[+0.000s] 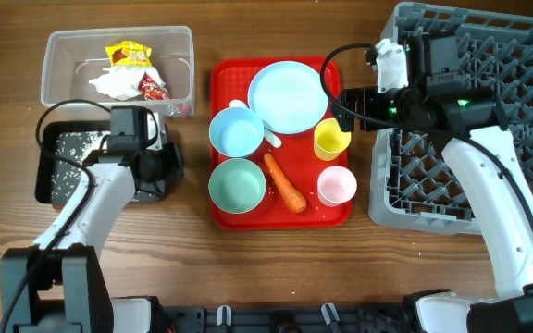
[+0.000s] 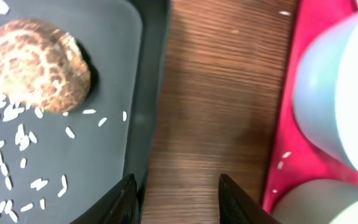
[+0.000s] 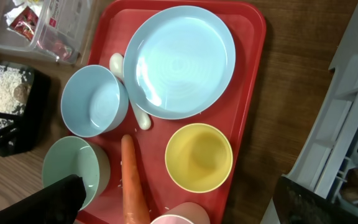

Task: Sort waste into correct bins and load items into the dishwasher rack

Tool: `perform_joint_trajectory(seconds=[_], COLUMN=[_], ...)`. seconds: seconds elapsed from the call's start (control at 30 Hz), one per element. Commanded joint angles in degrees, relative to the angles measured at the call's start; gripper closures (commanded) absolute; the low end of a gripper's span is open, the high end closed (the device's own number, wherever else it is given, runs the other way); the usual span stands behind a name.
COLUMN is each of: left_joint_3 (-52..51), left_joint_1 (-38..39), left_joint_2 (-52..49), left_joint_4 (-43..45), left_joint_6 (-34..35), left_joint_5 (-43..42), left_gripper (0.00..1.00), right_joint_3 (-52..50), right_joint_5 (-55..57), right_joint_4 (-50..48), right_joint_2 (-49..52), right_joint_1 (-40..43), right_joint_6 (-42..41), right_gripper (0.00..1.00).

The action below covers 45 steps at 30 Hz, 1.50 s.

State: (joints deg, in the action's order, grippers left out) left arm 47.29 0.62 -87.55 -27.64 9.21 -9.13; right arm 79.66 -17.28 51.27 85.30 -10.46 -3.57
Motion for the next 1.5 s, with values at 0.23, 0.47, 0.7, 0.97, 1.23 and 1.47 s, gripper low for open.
perform_joint_trajectory(seconds=[0.23, 0.47, 0.7, 0.97, 1.23, 1.47], left_joint_3=[24.5, 24.3, 24.3, 24.3, 24.3, 24.3], left_joint_1=[12.2, 37.3, 42.9, 43.7, 40.7, 40.8], left_joint_2=[-0.1, -2.2, -11.3, -15.9, -24.3, -24.3], left_joint_4=[-18.8, -17.7, -15.4, -19.1, -17.0, -17.0], left_joint_6=[-4.5, -2.6, 21.6, 25.6, 26.0, 25.7], left_joint_5=[2.5, 3.2, -0.5, -0.7, -6.8, -7.0], left_gripper=[0.39, 0.39, 0.39, 0.14, 0.23, 0.76], right_joint_3=[0.5, 0.5, 0.5, 0.5, 0.5, 0.5], right_joint_5=[1.0, 1.0, 2.6, 17.5, 17.5, 17.5], right_joint_4=[-0.1, -0.2, 0.6, -0.4, -0.6, -0.4], right_joint_2=[0.7, 0.7, 0.7, 0.7, 0.7, 0.7], right_joint_1=[0.0, 0.0, 0.0, 1.6, 2.2, 2.2], right_joint_6=[0.6, 0.6, 1.1, -18.4, -17.4, -16.2], right_gripper=[0.0, 0.0, 0.0, 0.0, 0.0, 0.0])
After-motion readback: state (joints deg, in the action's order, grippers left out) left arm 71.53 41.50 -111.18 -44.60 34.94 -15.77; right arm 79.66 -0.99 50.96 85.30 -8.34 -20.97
